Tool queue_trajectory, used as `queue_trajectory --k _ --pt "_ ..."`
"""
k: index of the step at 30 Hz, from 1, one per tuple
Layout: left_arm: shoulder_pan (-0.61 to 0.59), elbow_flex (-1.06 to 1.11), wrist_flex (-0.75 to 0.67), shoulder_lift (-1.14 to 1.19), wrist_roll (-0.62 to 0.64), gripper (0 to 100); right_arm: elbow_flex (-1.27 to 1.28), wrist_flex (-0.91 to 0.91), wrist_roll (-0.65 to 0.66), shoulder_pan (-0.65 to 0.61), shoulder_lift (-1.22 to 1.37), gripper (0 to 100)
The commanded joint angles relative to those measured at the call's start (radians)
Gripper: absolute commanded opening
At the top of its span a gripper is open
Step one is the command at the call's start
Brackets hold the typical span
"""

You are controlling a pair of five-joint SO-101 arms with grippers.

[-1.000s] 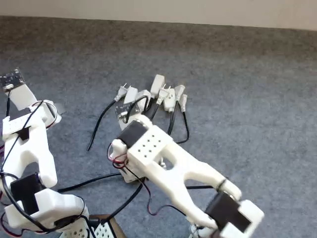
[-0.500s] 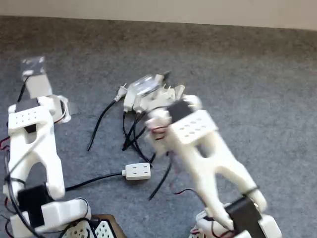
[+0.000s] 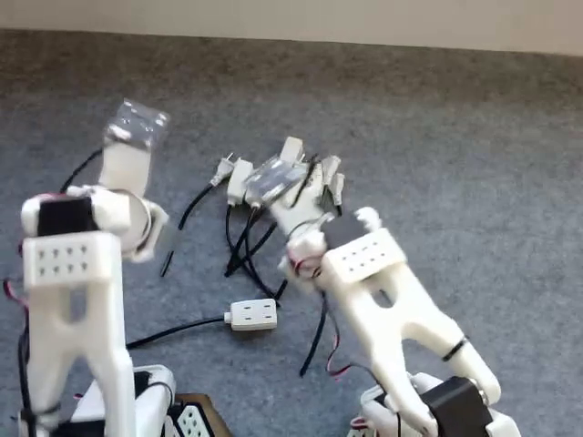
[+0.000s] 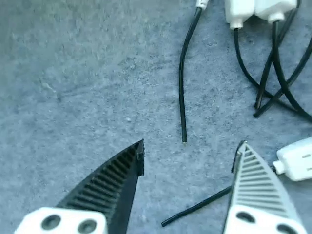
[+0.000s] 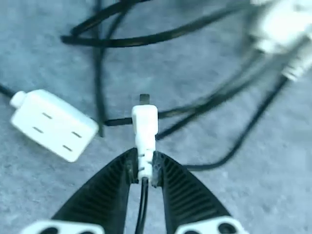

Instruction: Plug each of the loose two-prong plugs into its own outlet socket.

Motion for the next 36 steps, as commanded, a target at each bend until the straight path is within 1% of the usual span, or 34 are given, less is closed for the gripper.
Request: queue_trajectory --k 1,4,6,8,11,14,16,19,23,25,29,32,36 --pt "0.028 0.159 -0.097 -0.236 -0.078 30 0.053 -0.088 0.009 -0.054 -0.088 0.6" --pt "0.107 0.348 -0.183 -0.403 -0.091 30 0.097 -0.099 0.009 -0.058 -0.239 0.6" --pt "0.174 0.460 -0.219 -0.501 -0.086 30 0.117 -0.065 0.005 -0.061 -0.364 0.6" --pt "0.232 0.539 -0.252 -0.591 -0.057 30 0.128 -0.030 -0.034 -0.076 -0.481 0.6" --pt "0.263 0.585 -0.270 -0.699 -0.005 31 0.177 -0.007 -0.078 -0.142 -0.622 0.6" --pt "0.266 0.621 -0.275 -0.789 0.068 35 0.262 -0.041 -0.081 -0.225 -0.707 0.6" --pt "0.266 0.644 -0.275 -0.837 0.087 36 0.311 -0.074 -0.080 -0.254 -0.727 0.6" --pt "0.265 0.667 -0.275 -0.900 0.121 37 0.354 -0.093 -0.080 -0.260 -0.714 0.6" --pt "0.266 0.722 -0.278 -0.934 0.127 37 0.354 -0.093 -0.081 -0.263 -0.704 0.6" --pt "0.266 0.756 -0.305 -0.934 0.127 37 0.338 -0.090 -0.083 -0.265 -0.700 0.6" --pt "0.329 0.817 -0.350 -0.934 0.127 37 0.285 -0.087 -0.089 -0.265 -0.696 0.6" --pt "0.360 0.820 -0.350 -0.934 0.127 37 0.249 -0.064 -0.112 -0.262 -0.694 0.6" --pt "0.390 0.826 -0.348 -0.932 0.127 37 0.225 -0.051 -0.110 -0.260 -0.694 0.6"
